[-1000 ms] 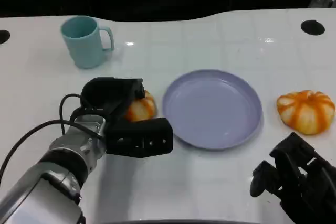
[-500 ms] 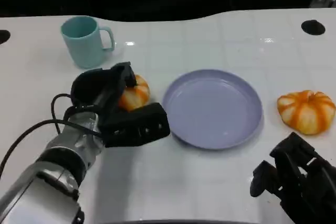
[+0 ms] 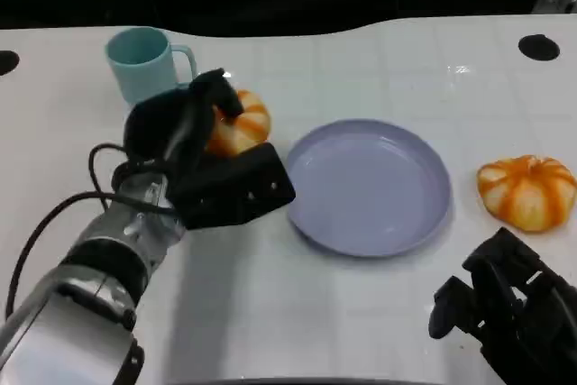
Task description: Grasp the bread from the table and place it into the plate.
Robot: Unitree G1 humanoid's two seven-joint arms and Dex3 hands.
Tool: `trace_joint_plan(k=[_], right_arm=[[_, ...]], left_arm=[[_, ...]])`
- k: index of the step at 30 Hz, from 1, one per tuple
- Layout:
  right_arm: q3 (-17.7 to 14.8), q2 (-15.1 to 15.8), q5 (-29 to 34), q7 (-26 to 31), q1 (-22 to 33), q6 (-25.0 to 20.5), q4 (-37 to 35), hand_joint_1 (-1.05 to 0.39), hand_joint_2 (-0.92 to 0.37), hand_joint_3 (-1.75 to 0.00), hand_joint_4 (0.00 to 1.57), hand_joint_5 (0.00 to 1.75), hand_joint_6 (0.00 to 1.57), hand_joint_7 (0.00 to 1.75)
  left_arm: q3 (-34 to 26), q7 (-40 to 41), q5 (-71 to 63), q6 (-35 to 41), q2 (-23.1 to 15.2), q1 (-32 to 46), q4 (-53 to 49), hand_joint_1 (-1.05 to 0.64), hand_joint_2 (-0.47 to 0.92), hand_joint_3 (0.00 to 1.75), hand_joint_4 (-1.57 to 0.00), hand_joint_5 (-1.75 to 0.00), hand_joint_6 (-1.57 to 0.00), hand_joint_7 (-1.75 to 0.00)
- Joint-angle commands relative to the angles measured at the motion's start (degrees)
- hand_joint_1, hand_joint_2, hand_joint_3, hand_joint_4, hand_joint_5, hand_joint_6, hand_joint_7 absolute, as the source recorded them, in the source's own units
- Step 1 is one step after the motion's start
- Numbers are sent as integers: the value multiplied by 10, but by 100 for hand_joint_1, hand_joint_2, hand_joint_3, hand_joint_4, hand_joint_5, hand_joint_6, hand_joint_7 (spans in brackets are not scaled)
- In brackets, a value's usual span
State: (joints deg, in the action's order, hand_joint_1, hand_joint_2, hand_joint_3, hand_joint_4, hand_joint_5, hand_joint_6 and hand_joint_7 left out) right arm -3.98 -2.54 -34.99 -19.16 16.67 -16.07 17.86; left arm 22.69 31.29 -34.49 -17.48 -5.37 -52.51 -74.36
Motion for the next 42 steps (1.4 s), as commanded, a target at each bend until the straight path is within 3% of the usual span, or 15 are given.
trace_joint_plan(k=[1,5,11,12,16,23,32,36,37,39,42], right_arm=[[-4,8,4,1,1,6,2,-53,-76,-52,67,175,53,156],[-4,7,0,1,2,3,3,-53,-77,-52,66,175,53,156],[-1,5,2,4,2,3,4,-52,-76,-52,66,175,52,157],[-1,5,2,3,1,4,3,-52,-77,-52,66,175,52,157],[1,5,4,2,0,6,2,-52,-77,-52,66,175,53,156],[4,2,5,1,3,12,2,-51,-78,-53,65,175,51,155],[10,0,9,5,10,14,9,-51,-78,-52,65,175,53,154],[14,-4,10,5,12,18,9,-50,-78,-52,64,175,53,152],[14,-5,9,5,12,17,9,-50,-78,-52,64,175,54,151],[15,-7,7,6,13,16,10,-49,-78,-51,64,175,54,150],[17,-8,8,8,14,16,12,-49,-78,-51,64,175,55,149]], left_arm=[[7,-18,-3,-31,-8,-27,11,-15,66,76,-88,-175,-66,-175],[28,-19,-21,-58,-1,-46,15,-14,47,103,-93,-175,-72,-175],[45,-54,-28,-66,15,-69,16,-19,43,108,-96,-175,-72,-175],[50,-56,-32,-69,20,-72,16,-19,43,105,-97,-175,-73,-153],[57,-60,-35,-76,28,-76,14,-17,40,112,-97,-175,-68,-170],[75,-88,-40,-103,42,-77,8,-14,40,117,-99,-175,-77,-174],[101,-88,-64,-90,69,-86,-5,-17,48,109,-98,-175,-78,-175],[109,-112,-68,-50,88,-97,-11,-17,53,94,-94,-175,-71,-175],[110,-116,-68,-44,91,-98,-11,-17,58,84,-92,-175,-70,-166],[115,-121,-73,-29,95,-101,-12,-17,63,75,-91,-175,-68,-164],[121,-117,-81,-12,100,-102,-12,-17,65,71,-90,-175,-66,-166]])
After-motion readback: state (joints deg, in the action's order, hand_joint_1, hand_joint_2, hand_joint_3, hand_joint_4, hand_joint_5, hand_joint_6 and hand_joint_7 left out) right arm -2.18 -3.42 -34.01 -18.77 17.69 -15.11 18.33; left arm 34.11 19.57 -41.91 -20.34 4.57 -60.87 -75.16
